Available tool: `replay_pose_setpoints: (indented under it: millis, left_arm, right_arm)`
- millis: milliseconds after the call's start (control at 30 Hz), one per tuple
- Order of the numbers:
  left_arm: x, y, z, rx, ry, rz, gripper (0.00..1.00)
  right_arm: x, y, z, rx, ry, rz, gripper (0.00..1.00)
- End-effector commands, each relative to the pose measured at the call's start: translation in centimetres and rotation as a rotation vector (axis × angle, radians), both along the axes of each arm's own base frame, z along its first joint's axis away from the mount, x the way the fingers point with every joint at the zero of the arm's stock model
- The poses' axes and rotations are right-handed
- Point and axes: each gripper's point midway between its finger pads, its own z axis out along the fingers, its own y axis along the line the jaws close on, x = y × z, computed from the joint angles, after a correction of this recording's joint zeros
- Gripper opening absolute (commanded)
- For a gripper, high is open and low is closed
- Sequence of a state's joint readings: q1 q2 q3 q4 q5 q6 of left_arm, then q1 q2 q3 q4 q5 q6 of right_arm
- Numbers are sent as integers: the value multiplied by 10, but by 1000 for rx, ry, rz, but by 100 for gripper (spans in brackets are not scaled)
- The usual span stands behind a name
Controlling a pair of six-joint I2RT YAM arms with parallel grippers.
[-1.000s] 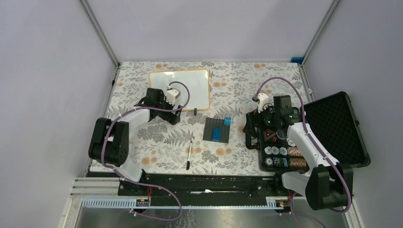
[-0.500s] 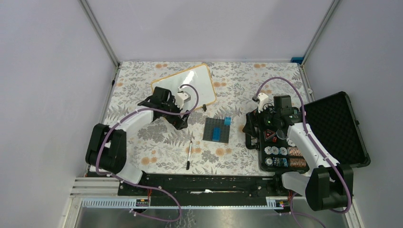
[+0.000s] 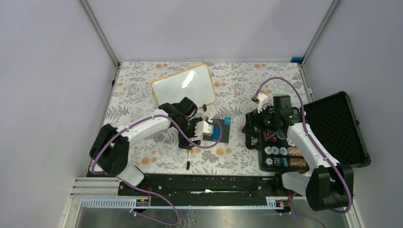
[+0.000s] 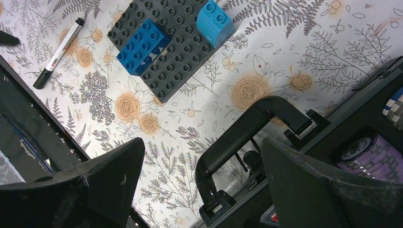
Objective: Write a sentence on the whiteboard
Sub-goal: Move the whiteboard stand to the center of the board, then pick up the whiteboard marker from the center of the board.
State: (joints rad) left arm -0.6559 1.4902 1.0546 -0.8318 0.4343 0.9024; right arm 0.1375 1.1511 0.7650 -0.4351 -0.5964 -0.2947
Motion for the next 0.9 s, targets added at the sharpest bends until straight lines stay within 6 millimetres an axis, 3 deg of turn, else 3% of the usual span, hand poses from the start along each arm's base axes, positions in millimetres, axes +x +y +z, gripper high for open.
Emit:
replay_pose_setpoints:
  millis: [0, 267, 400, 533, 867]
  left_arm:
    - [-8, -9, -18, 64, 105, 195, 82]
    - [-19, -14, -34, 123, 164, 595, 76]
    - [-15, -18, -44, 185, 94, 745, 73]
    - [-19, -21, -54, 205, 132, 813, 69]
    - [3, -9, -73, 285, 19, 914, 50]
  right_arm:
    - [0, 5, 11, 19, -28, 21, 99]
    - [1, 5, 12, 20, -30, 21, 99]
    - [1, 5, 12, 16, -32, 22, 99]
    - [1, 4, 13, 10, -44, 17, 99]
    - [1, 4, 15, 12, -51, 18, 99]
